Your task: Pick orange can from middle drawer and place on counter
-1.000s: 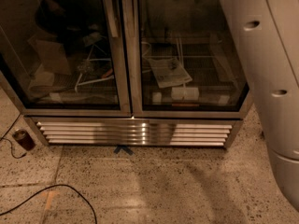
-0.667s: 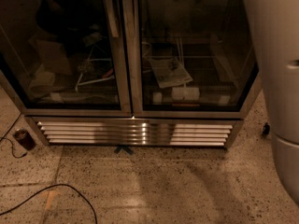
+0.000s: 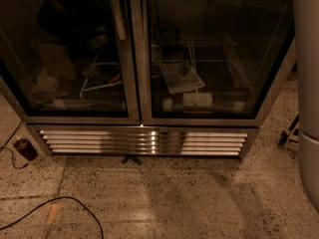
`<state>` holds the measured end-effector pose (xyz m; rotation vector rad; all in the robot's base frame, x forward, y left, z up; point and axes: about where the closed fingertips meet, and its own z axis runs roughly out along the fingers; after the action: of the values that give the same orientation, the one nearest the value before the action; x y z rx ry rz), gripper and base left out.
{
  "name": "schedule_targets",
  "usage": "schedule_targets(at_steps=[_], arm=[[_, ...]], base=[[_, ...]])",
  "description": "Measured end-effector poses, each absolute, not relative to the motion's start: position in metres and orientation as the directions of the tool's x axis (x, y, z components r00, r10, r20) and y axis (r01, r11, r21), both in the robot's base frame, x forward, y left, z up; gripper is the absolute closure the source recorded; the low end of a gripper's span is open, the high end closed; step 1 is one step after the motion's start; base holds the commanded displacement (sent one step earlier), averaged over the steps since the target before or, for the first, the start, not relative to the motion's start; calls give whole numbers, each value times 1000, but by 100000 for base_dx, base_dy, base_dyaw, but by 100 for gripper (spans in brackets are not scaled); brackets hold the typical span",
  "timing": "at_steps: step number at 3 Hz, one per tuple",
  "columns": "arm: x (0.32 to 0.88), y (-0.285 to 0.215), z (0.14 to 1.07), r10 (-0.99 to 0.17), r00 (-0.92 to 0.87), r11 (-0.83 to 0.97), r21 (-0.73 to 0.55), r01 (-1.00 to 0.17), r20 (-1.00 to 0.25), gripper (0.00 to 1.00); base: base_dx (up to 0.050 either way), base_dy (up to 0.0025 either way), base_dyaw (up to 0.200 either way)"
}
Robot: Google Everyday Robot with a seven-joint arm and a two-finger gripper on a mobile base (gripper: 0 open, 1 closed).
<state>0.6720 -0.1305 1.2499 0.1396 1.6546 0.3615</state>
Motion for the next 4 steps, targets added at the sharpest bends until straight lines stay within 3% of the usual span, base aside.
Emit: schedule_targets(at_steps=[2,4], arm=[[686,-137,1270,161,0,964,158,-213,-987,0],[658,-89,1332,-36,-10,937,-30,-347,-999,0]], base=[[0,0,0],[0,0,0]])
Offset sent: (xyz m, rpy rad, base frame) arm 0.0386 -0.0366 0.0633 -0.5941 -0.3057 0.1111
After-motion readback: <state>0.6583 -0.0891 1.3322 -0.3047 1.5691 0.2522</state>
